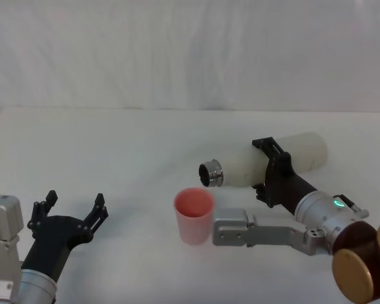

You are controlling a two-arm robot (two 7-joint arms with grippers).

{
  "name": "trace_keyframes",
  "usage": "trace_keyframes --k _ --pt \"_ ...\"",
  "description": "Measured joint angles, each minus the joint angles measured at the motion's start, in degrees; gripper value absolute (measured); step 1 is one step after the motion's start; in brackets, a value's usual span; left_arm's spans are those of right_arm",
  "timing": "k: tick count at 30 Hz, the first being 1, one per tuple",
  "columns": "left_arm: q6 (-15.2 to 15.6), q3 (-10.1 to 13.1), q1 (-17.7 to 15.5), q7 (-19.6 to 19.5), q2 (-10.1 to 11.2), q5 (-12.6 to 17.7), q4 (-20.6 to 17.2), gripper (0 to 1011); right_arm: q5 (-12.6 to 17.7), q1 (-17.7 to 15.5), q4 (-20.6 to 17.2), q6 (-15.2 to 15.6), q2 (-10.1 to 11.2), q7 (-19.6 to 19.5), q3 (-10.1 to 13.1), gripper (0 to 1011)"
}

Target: Grasp the thermos with one hand and pour water into the cup lid.

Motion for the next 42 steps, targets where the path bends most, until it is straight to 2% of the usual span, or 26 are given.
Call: trace_keyframes --k 9,15,18,20,24,31,36,42 --pt "0.00 0.00 0.00 0.00 0.00 0.00 0.00 1001 4.86 -2.70 -2.48 -0.55 -0.72 -2.04 3.42 959" --pt "0.00 0.00 0.00 0.00 0.00 0.00 0.00 1001 10.95 -5.76 -4.73 -0.97 -2.39 -3.76 7.41 959" --pt "0.00 0.00 0.00 0.00 0.00 0.00 0.00 1001 12.86 -6.63 -5.23 -1.08 -3.04 -4.14 8.64 959" --pt "0.00 0.00 0.00 0.00 0.00 0.00 0.00 1001 15.69 -7.65 -5.68 -1.24 -4.10 -4.54 10.36 959" --pt "0.00 0.00 0.00 0.00 0.00 0.00 0.00 1001 18.88 -8.49 -5.84 -1.39 -5.42 -4.84 12.05 959" --pt "0.00 0.00 0.00 0.00 0.00 0.00 0.00 1001 28.62 -10.26 -5.47 -1.55 -9.69 -4.90 16.51 959" --pt "0.00 0.00 0.00 0.00 0.00 0.00 0.00 1001 34.83 -10.84 -4.40 -1.31 -12.28 -4.90 18.71 959" --pt "0.00 0.00 0.00 0.00 0.00 0.00 0.00 1001 39.61 -10.91 -3.23 -1.20 -13.99 -4.90 20.02 959"
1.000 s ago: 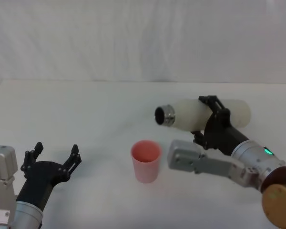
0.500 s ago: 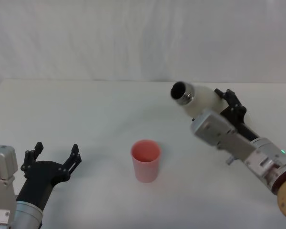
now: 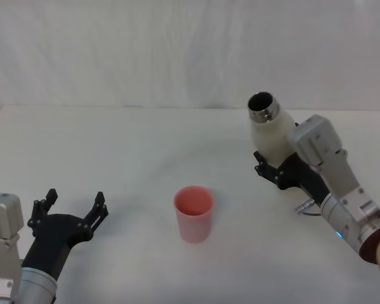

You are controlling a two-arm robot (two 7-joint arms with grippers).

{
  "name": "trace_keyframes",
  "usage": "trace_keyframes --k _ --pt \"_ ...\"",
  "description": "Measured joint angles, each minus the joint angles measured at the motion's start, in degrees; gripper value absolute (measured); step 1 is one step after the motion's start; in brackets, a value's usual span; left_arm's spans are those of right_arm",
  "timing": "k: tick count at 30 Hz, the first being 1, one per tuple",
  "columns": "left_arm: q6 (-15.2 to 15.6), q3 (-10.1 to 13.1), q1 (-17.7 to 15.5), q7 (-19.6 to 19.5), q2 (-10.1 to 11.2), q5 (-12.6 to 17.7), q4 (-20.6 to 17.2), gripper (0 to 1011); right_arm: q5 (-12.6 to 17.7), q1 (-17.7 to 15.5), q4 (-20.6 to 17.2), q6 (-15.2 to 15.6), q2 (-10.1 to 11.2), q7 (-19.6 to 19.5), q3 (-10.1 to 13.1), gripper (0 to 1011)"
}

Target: Grasp the thermos with one hand and pour water into the cup lid.

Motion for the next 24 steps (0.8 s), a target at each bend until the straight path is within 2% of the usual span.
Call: trace_keyframes --k 11,24 --pt "0.00 0.00 0.00 0.00 0.00 0.00 0.00 1001 9.07 1.81 4.11 0.08 -2.76 0.18 2.46 959" --pt "0.00 0.00 0.00 0.00 0.00 0.00 0.00 1001 16.57 4.69 9.17 -0.53 -4.81 1.42 3.01 959"
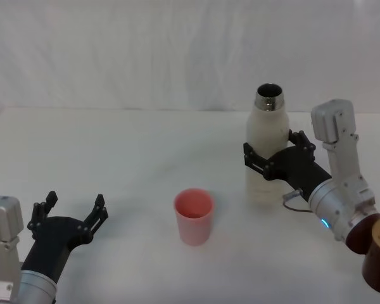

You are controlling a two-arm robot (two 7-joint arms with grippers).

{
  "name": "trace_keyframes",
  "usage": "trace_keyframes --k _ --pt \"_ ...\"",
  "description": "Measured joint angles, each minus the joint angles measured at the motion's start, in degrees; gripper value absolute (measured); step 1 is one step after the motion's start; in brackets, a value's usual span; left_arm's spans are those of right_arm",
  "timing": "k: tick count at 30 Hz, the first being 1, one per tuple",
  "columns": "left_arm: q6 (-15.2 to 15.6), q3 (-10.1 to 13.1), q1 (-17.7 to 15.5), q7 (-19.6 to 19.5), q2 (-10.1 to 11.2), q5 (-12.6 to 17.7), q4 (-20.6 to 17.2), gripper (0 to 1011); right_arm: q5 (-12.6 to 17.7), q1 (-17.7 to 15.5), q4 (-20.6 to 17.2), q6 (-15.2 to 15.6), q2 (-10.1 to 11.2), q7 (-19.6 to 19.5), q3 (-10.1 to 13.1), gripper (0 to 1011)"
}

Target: Grasp the thermos with one hand and pour water into the cup lid.

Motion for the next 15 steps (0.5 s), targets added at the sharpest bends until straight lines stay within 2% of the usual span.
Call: trace_keyframes --k 9,15 --pt "0.00 0.00 0.00 0.00 0.00 0.00 0.00 1001 3.98 1.21 2.12 -0.05 -0.98 0.32 -0.05 959" --pt "0.00 0.00 0.00 0.00 0.00 0.00 0.00 1001 5.03 1.77 3.16 0.08 -0.91 0.27 -1.00 959"
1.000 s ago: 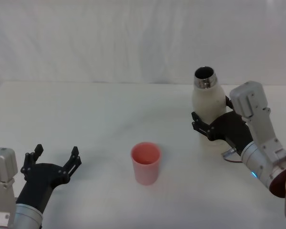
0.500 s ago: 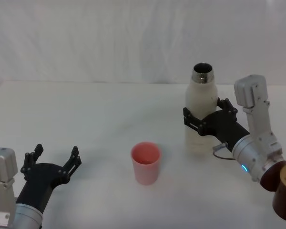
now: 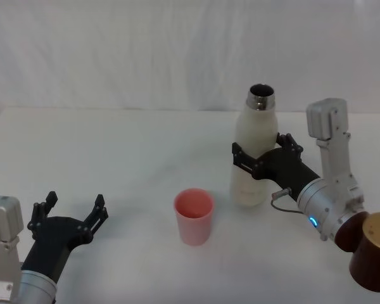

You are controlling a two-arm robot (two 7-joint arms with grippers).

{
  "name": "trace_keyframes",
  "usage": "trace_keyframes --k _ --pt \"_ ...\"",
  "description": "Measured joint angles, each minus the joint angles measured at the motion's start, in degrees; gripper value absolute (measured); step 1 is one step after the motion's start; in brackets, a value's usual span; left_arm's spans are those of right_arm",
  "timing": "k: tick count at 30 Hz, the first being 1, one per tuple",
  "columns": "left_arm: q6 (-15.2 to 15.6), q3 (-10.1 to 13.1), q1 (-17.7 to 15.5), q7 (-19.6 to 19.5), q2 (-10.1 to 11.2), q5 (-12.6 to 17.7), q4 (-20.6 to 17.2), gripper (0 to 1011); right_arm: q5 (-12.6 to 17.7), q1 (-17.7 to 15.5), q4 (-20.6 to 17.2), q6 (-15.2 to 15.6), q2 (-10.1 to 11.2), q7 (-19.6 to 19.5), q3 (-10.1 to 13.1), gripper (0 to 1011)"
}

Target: Grasp the thermos with one hand and pour water into the cup lid.

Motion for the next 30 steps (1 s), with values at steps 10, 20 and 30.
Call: trace_keyframes --k 10,20,30 --pt "0.00 0.00 0.00 0.00 0.00 0.00 0.00 1001 1.01 0.82 1.28 0.11 0.44 -0.91 -1.63 959" --pt "0.00 0.00 0.00 0.00 0.00 0.00 0.00 1001 1.83 1.34 2.14 -0.21 1.04 -1.86 -3.12 959" --pt "0.00 0.00 0.00 0.00 0.00 0.00 0.00 1001 2.98 1.45 2.44 -0.66 1.85 -2.85 -4.11 959"
